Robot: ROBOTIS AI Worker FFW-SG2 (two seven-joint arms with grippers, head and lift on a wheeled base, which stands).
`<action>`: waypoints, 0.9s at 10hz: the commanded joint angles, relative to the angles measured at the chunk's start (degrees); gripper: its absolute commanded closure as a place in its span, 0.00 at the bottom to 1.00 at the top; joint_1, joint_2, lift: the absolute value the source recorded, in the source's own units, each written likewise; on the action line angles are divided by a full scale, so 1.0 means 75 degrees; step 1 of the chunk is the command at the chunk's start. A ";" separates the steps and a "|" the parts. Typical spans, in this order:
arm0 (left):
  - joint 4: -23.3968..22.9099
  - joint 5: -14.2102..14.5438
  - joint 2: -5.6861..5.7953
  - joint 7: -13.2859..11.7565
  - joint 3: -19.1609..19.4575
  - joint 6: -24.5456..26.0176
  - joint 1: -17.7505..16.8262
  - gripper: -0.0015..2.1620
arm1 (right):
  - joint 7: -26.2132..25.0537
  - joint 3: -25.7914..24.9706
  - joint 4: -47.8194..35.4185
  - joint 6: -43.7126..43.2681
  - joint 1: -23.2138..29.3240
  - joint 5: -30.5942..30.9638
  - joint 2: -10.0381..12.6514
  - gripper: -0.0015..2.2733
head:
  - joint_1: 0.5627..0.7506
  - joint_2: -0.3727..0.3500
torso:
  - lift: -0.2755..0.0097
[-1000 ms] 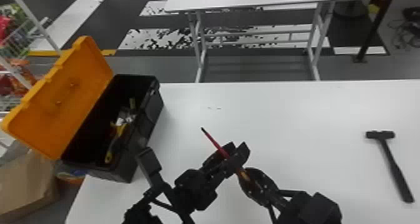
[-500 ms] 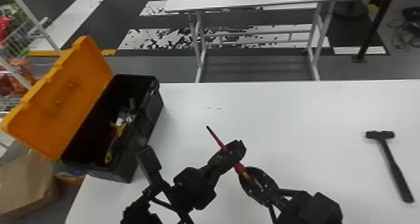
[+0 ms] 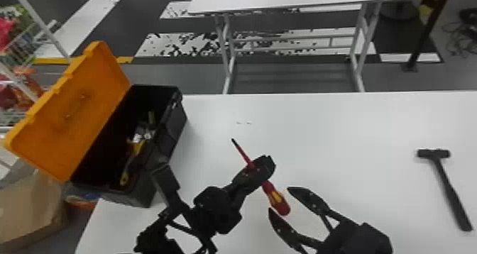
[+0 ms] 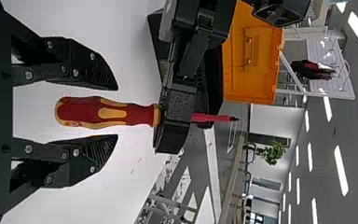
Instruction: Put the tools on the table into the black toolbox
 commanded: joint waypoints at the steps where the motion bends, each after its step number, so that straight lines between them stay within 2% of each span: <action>1: -0.0013 -0.0022 0.0012 -0.0013 0.0157 0.0001 -0.0066 0.99 | -0.0128 -0.0034 -0.0012 -0.0002 0.0062 -0.0060 0.0000 0.04 | 0.70 0.78 | 0.70; 4: -0.0106 0.0025 0.0070 -0.0048 0.1129 0.0024 -0.0265 0.99 | -0.0245 -0.0714 -0.0012 -0.0377 0.0414 -0.0588 0.0035 0.04 | 0.70 0.80 | 0.70; 6: -0.0177 0.0037 0.0082 -0.0048 0.1915 0.0048 -0.0441 0.99 | -0.0245 -0.1429 -0.0012 -0.0728 0.0636 -0.1115 0.0199 0.04 | 0.70 0.83 | 0.70; 9: -0.0165 0.0283 0.0094 -0.0048 0.3251 0.0329 -0.1062 0.99 | -0.0222 -0.2109 0.0047 -0.0775 0.0753 -0.1443 0.0328 0.04 | 0.70 0.86 | 0.70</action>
